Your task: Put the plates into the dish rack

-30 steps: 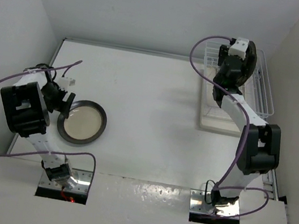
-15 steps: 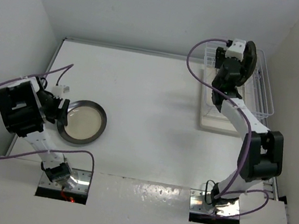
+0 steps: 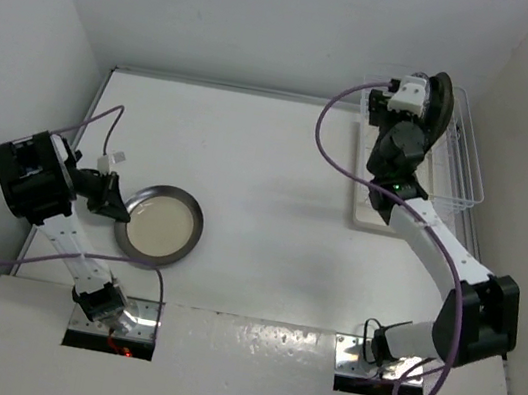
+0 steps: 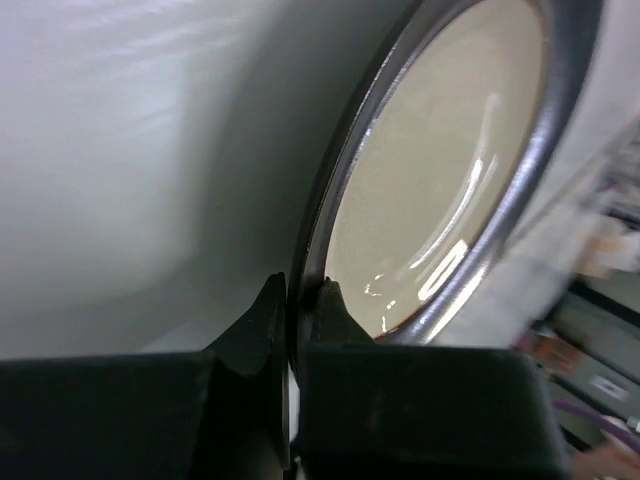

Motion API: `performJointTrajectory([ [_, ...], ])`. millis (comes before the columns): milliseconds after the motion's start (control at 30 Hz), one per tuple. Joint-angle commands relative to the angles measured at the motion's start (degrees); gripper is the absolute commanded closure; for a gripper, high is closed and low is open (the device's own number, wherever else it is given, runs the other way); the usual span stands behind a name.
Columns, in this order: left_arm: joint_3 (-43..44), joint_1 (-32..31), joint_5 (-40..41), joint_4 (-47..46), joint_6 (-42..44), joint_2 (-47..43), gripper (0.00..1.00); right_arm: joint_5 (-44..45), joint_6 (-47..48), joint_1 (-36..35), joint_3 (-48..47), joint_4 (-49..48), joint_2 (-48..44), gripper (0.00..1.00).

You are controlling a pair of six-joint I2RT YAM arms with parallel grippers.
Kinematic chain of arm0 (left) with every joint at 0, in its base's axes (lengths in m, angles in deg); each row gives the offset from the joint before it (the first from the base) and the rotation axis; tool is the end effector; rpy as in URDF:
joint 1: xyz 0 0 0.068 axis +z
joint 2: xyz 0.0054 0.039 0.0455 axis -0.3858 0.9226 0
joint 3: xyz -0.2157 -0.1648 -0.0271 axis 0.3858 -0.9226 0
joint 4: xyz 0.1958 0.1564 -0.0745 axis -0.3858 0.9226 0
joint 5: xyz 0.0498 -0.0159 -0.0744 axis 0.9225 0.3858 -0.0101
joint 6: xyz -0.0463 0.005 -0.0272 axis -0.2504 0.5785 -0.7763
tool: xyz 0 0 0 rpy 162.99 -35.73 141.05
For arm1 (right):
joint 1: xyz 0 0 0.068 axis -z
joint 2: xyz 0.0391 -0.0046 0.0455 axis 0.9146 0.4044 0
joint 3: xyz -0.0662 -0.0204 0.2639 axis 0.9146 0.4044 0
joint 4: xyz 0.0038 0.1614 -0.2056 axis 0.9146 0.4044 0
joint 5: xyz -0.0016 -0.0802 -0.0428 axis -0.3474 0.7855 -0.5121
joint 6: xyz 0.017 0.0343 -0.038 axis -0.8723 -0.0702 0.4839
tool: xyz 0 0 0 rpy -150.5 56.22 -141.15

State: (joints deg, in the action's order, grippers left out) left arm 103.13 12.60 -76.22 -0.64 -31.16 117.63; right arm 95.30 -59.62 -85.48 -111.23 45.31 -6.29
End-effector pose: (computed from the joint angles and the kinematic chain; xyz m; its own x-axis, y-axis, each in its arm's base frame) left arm 0.2630 0.1598 0.1271 -0.9824 -0.1242 -0.1398 -0.0109 0.7845 -0.6201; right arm 0.3205 0.0883 0.3632 0.1341 -0.1340 -0.9819 0.3696 0.9261 -0.0759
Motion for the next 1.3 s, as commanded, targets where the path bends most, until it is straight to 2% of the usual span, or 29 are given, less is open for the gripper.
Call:
performJointTrajectory([
  [0,0.1,-0.3,0.5,-4.8,5.6,3.3,1.00,1.3,1.2,-4.6,4.1,-1.7,-5.9,0.17],
  [67,0.8,-0.3,-1.3,-3.4,5.6,3.3,1.00,1.6,0.5,-8.2,6.8,0.8,-6.8,0.17],
  [167,3.2,-0.3,-5.3,-2.3,6.1,2.7,1.00,-2.9,-4.2,-12.7,8.0,10.4,-8.9,0.17],
  [200,3.8,-0.3,-5.9,-1.6,6.1,2.7,1.00,-7.6,-10.9,-13.3,8.1,15.5,-9.5,0.17],
  [267,5.3,-2.1,-6.7,0.1,6.9,2.0,1.00,-16.8,-17.1,-12.9,8.7,23.4,-10.1,0.17],
  [300,6.7,-2.8,-7.8,0.8,7.8,2.0,1.00,-23.5,-21.5,-13.1,9.2,24.0,-10.0,0.18],
  [367,8.0,-4.8,-8.4,1.3,7.8,0.9,1.00,-34.6,-24.5,-13.5,10.5,24.1,-9.4,0.18],
  [433,9.0,-5.6,-10.1,1.3,6.4,0.9,1.00,-42.0,-27.6,-13.8,13.4,23.8,-8.4,0.19],
  [500,10.9,-6.1,-12.4,0.2,2.9,0.3,1.00,-44.8,-34.1,-13.9,17.1,20.5,-7.3,0.19],
  [533,11.6,-6.6,-13.1,0.1,1.8,0.3,1.00,-49.7,-35.6,-13.8,19.1,19.1,-6.6,0.19],
  [767,17.5,-14.1,-13.8,-3.7,-6.2,-4.1,1.00,-60.1,-41.4,-15.4,21.1,7.1,2.1,0.08],
  [933,18.7,-17.4,-18.1,-7.3,-11.3,-6.0,1.00,-69.1,-56.1,-13.0,23.0,-13.9,13.2,0.10],
  [1000,19.3,-18.0,-20.5,-7.3,-11.9,-5.3,1.00,-69.3,-58.5,-13.6,22.1,-16.4,15.1,0.12],
  [1100,19.9,-18.6,-23.2,-7.9,-13.4,-4.8,1.00,-66.9,-57.4,-14.9,19.8,-16.9,19.2,0.12],
  [1267,21.9,-19.7,-28.8,-8.5,-14.4,-4.2,1.00,-66.0,-61.0,-13.7,17.9,-21.1,24.3,0.12],
])
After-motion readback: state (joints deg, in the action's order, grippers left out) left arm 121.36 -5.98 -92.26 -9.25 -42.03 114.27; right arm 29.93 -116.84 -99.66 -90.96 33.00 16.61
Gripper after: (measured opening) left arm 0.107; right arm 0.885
